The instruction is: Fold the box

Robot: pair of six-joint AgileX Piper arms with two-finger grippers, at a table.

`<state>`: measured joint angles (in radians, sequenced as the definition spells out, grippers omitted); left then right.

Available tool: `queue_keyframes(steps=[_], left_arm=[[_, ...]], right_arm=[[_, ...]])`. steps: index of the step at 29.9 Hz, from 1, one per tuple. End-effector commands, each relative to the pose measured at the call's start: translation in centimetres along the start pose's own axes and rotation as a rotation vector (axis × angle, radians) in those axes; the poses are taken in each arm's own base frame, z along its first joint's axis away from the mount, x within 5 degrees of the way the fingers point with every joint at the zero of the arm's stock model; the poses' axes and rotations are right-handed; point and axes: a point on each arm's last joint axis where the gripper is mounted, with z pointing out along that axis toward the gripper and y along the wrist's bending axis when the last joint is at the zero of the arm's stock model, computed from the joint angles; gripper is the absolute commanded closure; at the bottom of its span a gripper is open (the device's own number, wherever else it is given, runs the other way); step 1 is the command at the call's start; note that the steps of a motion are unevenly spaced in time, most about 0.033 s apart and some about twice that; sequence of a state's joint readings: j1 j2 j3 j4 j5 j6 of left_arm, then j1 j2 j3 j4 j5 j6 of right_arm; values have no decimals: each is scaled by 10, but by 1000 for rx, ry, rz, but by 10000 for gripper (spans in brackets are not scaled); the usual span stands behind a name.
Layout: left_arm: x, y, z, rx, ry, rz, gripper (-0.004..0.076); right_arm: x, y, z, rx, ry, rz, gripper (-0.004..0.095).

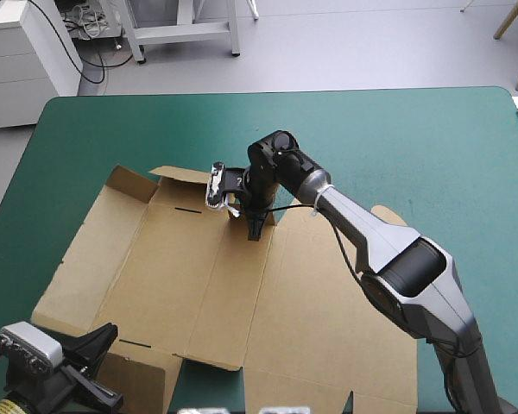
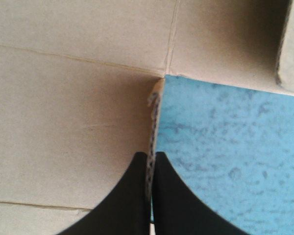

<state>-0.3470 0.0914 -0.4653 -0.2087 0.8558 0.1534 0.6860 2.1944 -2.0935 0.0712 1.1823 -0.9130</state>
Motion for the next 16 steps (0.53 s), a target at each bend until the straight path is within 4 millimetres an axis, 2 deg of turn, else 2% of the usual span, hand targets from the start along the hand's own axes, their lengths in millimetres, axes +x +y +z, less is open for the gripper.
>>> queue_keyframes(steps=[1, 5, 8, 16], left_arm=[[-12, 0, -2, 3, -80, -6, 731], [-12, 0, -2, 3, -80, -6, 731], [-12, 0, -2, 3, -80, -6, 731], [-11, 1, 3, -6, -120, -12, 731]], right_arm=[[-15, 2, -42, 74, -89, -99, 930], [-16, 3, -42, 86, -74, -174, 930], [-9, -3, -41, 136, 3, -216, 929], [21, -28, -43, 164, 18, -134, 930]])
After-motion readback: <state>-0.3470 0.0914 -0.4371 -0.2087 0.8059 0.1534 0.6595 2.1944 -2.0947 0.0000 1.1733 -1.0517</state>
